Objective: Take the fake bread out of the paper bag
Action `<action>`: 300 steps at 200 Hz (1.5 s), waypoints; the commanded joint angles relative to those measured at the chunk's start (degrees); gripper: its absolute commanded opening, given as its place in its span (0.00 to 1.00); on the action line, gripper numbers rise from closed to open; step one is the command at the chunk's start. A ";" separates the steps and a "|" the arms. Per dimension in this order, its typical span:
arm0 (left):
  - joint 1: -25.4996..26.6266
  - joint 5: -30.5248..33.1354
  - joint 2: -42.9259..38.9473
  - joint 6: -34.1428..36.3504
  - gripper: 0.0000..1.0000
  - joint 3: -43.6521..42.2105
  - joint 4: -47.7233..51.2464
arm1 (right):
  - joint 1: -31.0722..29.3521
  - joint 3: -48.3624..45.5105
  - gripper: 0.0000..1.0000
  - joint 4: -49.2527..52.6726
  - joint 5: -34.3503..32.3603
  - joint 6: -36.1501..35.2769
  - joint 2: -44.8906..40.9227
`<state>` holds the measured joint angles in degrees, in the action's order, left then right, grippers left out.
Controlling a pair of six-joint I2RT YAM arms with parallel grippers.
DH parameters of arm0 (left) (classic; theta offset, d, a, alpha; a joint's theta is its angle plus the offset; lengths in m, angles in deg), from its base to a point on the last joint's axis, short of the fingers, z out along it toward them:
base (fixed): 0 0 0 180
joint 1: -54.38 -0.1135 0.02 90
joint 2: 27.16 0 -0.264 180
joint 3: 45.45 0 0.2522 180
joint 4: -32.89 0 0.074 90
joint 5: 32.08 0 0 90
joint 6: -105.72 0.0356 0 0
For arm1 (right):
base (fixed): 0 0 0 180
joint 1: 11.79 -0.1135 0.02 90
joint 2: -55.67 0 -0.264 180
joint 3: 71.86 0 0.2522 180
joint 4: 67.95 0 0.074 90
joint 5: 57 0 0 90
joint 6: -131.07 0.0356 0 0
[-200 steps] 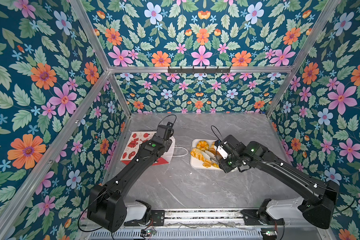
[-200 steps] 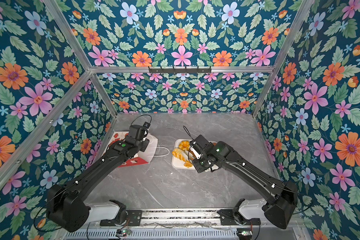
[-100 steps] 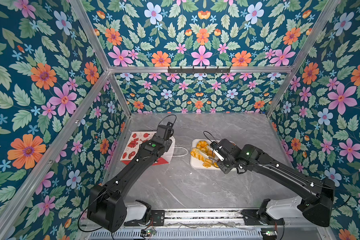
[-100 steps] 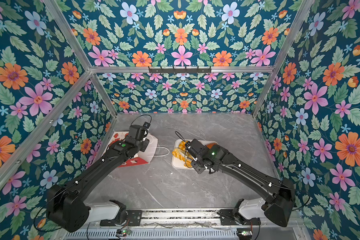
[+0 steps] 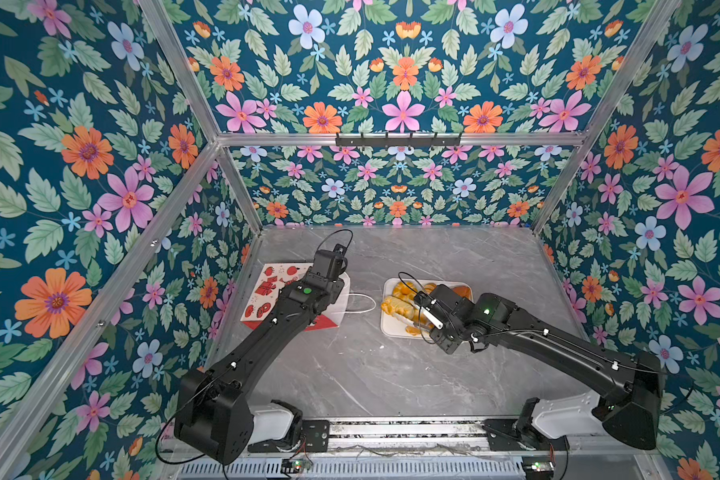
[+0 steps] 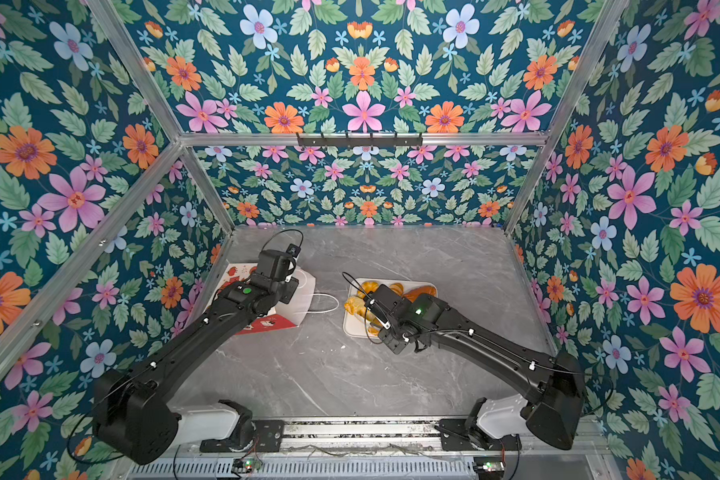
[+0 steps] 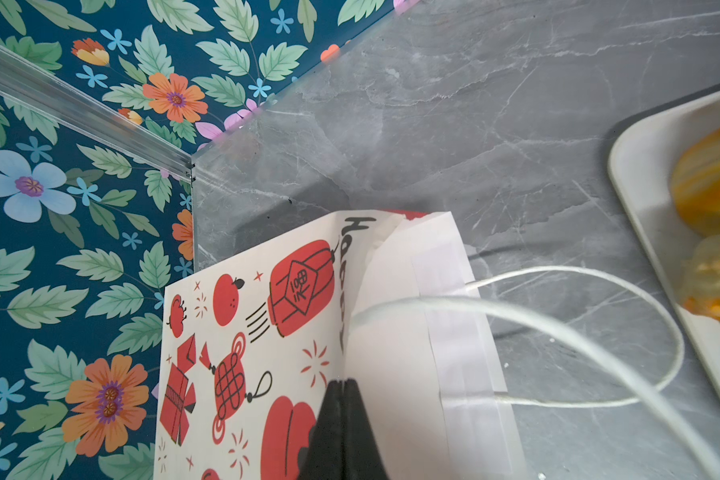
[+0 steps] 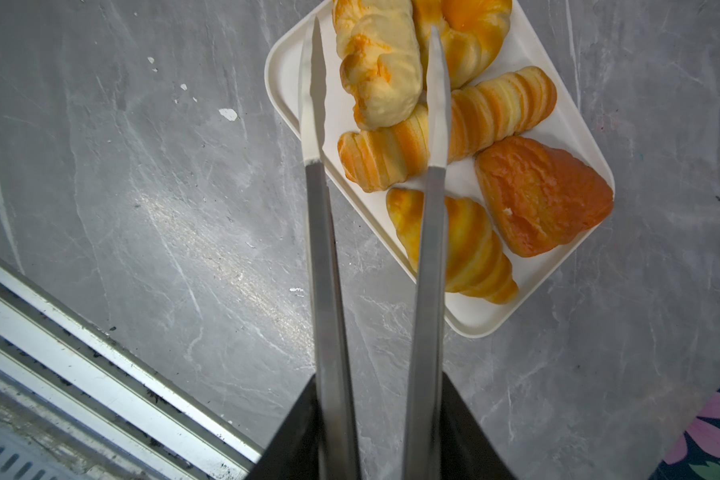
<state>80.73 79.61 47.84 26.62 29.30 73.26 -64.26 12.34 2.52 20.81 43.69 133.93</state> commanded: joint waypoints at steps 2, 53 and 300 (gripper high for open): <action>-0.07 -0.01 -0.30 0.00 0.00 0.18 -0.24 | -0.01 -0.12 0.40 -1.39 -0.85 -0.53 0.36; -0.06 -0.01 -0.61 0.01 0.00 0.09 -0.16 | -0.10 -0.55 0.40 -1.53 -0.95 -0.65 2.08; -0.05 0.19 -1.31 -0.17 0.00 0.00 -0.07 | -0.46 2.04 0.22 3.44 2.86 3.74 5.06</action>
<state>80.73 79.64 46.88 26.60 29.30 73.43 -64.72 13.21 4.29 20.07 45.44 139.28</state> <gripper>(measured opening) 0.039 0.285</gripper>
